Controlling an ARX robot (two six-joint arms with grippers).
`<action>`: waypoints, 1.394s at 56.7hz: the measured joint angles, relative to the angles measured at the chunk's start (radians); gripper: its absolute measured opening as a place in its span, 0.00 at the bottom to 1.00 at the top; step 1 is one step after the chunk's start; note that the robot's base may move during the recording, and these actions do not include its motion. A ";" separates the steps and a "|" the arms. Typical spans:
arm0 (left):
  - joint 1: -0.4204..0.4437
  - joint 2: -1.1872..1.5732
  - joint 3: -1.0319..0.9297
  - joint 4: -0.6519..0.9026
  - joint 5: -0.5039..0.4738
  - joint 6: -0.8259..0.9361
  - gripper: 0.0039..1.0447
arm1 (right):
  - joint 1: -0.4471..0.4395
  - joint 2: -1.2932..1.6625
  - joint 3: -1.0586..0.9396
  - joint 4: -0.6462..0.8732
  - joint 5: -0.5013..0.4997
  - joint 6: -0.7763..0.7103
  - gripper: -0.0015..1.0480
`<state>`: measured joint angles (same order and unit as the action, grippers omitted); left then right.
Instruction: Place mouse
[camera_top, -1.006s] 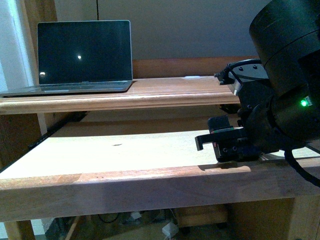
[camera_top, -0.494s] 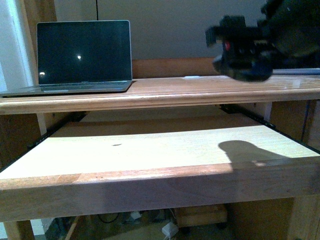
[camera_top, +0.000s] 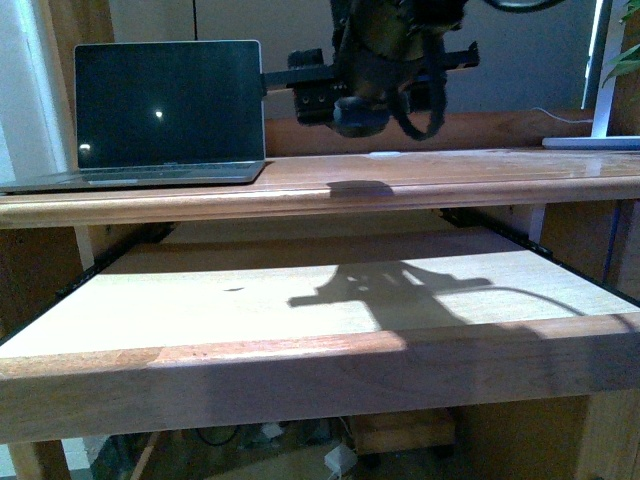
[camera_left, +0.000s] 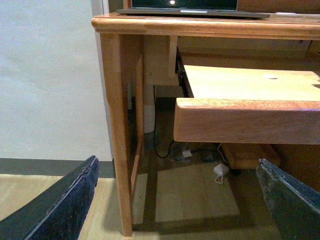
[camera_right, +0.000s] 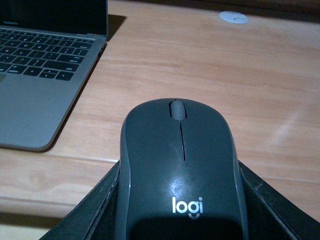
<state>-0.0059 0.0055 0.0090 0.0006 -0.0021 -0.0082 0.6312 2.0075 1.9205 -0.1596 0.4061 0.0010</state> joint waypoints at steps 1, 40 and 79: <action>0.000 0.000 0.000 0.000 0.000 0.000 0.93 | 0.002 0.021 0.028 -0.008 0.006 0.000 0.53; 0.000 0.000 0.000 0.000 0.000 0.000 0.93 | 0.017 0.522 0.752 -0.299 0.129 0.050 0.57; 0.000 0.000 0.000 0.000 0.000 0.000 0.93 | -0.090 -0.088 -0.130 0.317 -0.192 0.092 0.93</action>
<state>-0.0059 0.0055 0.0090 0.0006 -0.0021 -0.0082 0.5415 1.9194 1.7901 0.1577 0.2142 0.0925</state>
